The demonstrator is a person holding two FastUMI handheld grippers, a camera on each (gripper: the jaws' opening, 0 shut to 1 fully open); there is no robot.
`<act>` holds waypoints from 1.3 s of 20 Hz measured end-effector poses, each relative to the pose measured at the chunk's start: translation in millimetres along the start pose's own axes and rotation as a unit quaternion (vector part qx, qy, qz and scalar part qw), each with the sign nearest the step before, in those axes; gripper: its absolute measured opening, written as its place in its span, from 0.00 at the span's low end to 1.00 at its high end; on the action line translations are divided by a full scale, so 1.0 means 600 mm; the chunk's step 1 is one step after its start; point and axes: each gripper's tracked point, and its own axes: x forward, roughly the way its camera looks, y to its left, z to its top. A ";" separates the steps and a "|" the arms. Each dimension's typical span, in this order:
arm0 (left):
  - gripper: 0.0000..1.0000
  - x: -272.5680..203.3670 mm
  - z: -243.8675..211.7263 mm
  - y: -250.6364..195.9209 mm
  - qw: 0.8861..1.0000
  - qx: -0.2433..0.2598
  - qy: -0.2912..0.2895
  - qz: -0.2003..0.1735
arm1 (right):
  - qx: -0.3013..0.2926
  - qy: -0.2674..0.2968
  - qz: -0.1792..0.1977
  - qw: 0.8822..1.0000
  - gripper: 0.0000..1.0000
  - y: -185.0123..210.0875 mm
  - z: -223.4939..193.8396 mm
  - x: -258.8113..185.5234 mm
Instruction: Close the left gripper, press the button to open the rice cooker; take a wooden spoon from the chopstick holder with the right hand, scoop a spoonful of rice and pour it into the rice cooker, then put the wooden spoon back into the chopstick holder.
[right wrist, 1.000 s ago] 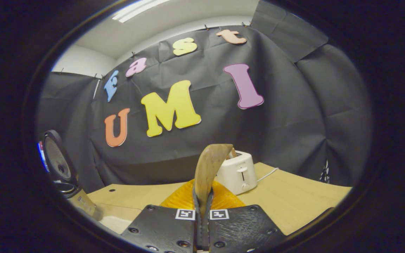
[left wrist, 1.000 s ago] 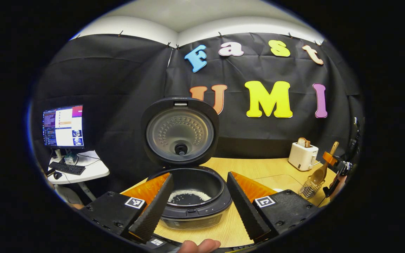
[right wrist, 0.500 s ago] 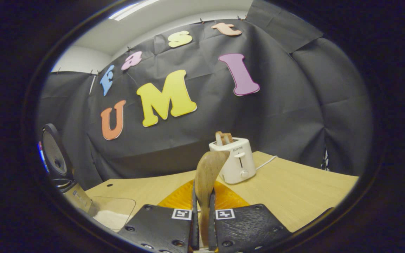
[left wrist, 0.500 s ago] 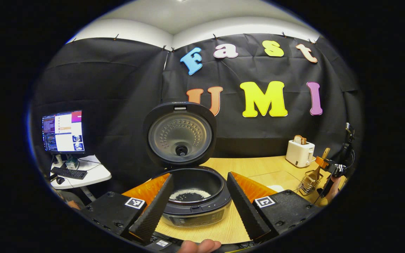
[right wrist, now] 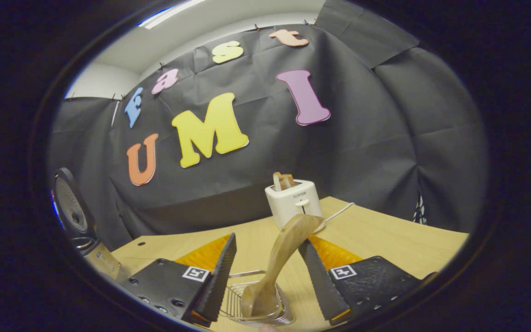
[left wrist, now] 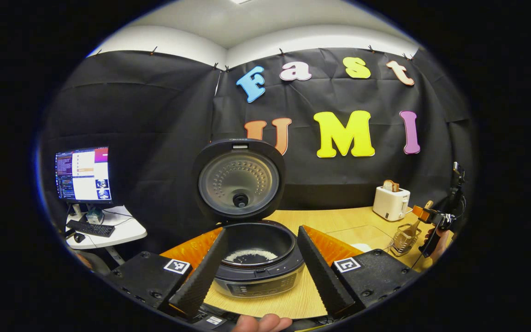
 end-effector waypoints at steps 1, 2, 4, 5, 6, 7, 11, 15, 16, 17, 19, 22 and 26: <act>0.97 -0.001 0.002 -0.003 1.000 0.002 0.000 0.001 | 0.002 -0.001 0.001 1.000 0.80 -0.004 0.004 -0.001; 0.97 -0.002 0.003 -0.006 1.000 0.003 0.000 0.002 | 0.005 -0.004 0.003 1.000 0.74 -0.008 0.012 -0.005; 0.97 -0.005 0.003 -0.004 1.000 0.007 0.003 0.006 | 0.012 -0.015 0.002 1.000 0.84 -0.014 0.037 -0.020; 0.97 -0.006 0.004 -0.004 1.000 0.008 0.002 0.007 | 0.016 -0.021 -0.002 1.000 0.84 -0.024 0.051 -0.025; 0.97 -0.008 0.008 -0.006 1.000 0.008 0.000 0.006 | 0.019 -0.030 -0.008 0.999 0.91 -0.036 0.070 -0.031; 0.97 -0.010 0.009 -0.004 1.000 0.009 0.001 0.006 | 0.020 -0.042 -0.016 0.999 0.94 -0.050 0.090 -0.040; 0.97 -0.021 0.017 0.003 1.000 0.008 0.002 0.016 | -0.031 -0.080 -0.062 0.994 0.89 -0.100 0.146 -0.077; 0.97 -0.023 0.025 -0.009 1.000 0.008 0.005 0.016 | -0.060 -0.103 -0.043 0.992 0.95 -0.065 0.170 -0.119; 0.97 -0.021 0.028 -0.008 1.000 0.007 0.007 0.018 | -0.070 -0.107 -0.041 0.991 0.95 -0.059 0.173 -0.126; 0.97 -0.018 0.028 -0.005 1.000 0.007 0.010 0.021 | -0.081 -0.113 -0.040 0.989 0.95 -0.055 0.176 -0.134; 0.97 -0.013 0.032 -0.002 1.000 -0.001 0.016 0.025 | -0.096 -0.121 -0.038 0.987 0.95 -0.041 0.175 -0.153; 0.97 0.003 0.058 0.000 0.999 -0.014 0.010 0.033 | -0.115 -0.127 0.002 0.985 0.95 0.014 0.162 -0.187; 0.97 0.040 0.101 -0.011 0.999 -0.017 0.011 0.030 | -0.107 -0.140 0.074 0.982 0.95 0.069 0.150 -0.207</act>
